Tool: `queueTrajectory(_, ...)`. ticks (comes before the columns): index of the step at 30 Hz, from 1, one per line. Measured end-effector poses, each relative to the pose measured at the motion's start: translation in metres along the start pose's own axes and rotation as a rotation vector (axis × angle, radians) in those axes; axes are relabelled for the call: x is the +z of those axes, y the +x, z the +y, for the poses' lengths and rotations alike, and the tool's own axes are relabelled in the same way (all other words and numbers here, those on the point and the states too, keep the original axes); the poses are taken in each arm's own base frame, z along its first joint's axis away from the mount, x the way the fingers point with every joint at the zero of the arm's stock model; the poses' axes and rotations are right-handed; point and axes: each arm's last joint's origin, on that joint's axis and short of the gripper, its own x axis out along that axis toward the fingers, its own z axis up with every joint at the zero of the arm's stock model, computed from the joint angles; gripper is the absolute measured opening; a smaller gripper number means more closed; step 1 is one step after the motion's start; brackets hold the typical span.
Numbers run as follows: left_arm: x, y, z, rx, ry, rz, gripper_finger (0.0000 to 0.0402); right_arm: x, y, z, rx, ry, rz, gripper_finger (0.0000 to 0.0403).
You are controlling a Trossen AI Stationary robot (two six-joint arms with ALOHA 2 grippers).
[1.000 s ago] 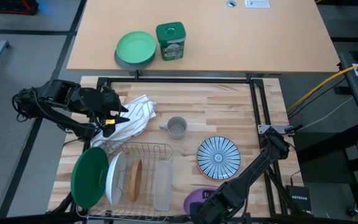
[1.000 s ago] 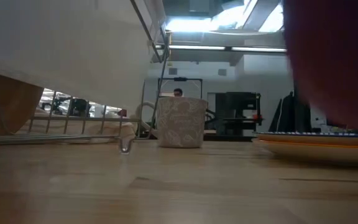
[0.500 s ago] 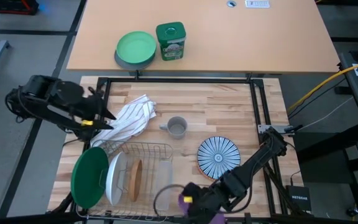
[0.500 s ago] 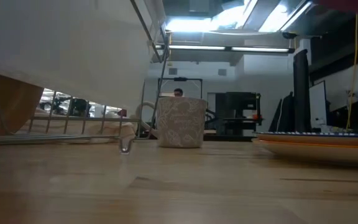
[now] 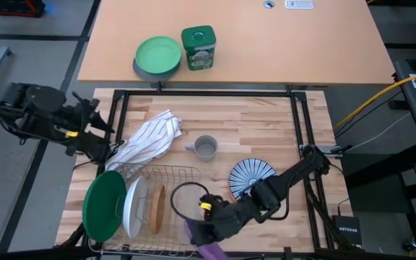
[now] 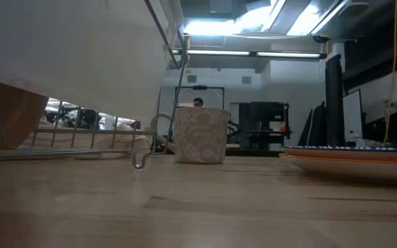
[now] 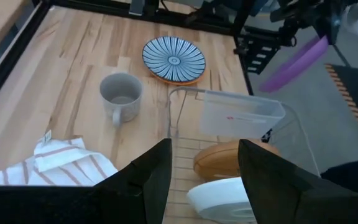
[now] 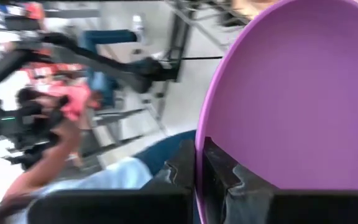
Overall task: Sort dishes
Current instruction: Put the purple plate into the dish rack
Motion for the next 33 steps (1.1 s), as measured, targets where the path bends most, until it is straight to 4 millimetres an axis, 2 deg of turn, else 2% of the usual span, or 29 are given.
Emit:
queueTrajectory(8, -0.009, -0.015, 0.003, -0.012, -0.026, -0.045, 0.0172, 0.026, -0.002, 0.019, 0.165, 0.062, -0.032, 0.0009)
queueTrajectory(16, -0.011, -0.018, 0.003, -0.015, -0.023, -0.054, 0.0172, 0.057, -0.007, 0.036, 0.333, 0.158, -0.140, 0.0009)
queueTrajectory(23, -0.011, -0.018, 0.003, -0.015, -0.019, -0.054, 0.0172, 0.088, -0.008, 0.040, 0.393, 0.249, -0.189, 0.0009)
queueTrajectory(29, -0.011, -0.018, 0.003, -0.014, -0.017, -0.053, 0.0172, 0.113, 0.020, 0.046, 0.624, 0.310, -0.196, 0.0009)
queueTrajectory(33, -0.011, -0.018, 0.003, -0.014, -0.017, -0.052, 0.0172, 0.118, 0.041, 0.037, 0.633, 0.363, -0.221, 0.0009)
